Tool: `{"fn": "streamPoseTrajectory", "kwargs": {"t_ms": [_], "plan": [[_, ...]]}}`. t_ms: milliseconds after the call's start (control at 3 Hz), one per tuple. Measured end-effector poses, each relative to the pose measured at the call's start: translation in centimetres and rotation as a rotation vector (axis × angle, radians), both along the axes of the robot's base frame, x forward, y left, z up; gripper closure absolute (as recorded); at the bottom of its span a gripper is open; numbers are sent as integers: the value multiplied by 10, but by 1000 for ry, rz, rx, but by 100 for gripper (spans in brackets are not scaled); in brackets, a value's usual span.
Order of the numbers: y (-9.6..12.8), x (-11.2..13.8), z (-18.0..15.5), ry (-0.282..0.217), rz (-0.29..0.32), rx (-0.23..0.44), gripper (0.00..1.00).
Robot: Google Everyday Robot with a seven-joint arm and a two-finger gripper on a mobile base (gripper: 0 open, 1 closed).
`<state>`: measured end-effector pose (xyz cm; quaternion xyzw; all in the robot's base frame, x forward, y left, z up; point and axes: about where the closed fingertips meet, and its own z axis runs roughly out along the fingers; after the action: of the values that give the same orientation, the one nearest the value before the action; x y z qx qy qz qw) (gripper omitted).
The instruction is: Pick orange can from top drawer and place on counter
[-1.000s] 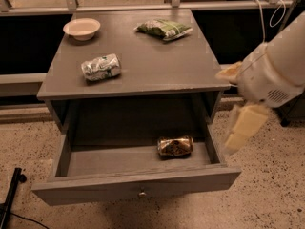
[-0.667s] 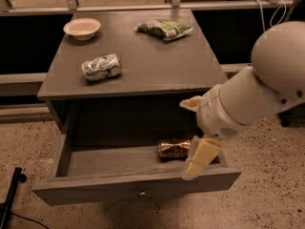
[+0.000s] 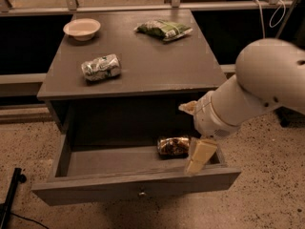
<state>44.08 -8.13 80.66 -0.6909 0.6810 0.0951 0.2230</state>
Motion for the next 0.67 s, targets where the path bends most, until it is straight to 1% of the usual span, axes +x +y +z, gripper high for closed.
{"fn": "streamPoseTrajectory", "kwargs": {"t_ms": [333,667], "plan": [[-1,24,-39,-11,46,-45,3],[-5,43,-75,-41,56,-114,22]]}}
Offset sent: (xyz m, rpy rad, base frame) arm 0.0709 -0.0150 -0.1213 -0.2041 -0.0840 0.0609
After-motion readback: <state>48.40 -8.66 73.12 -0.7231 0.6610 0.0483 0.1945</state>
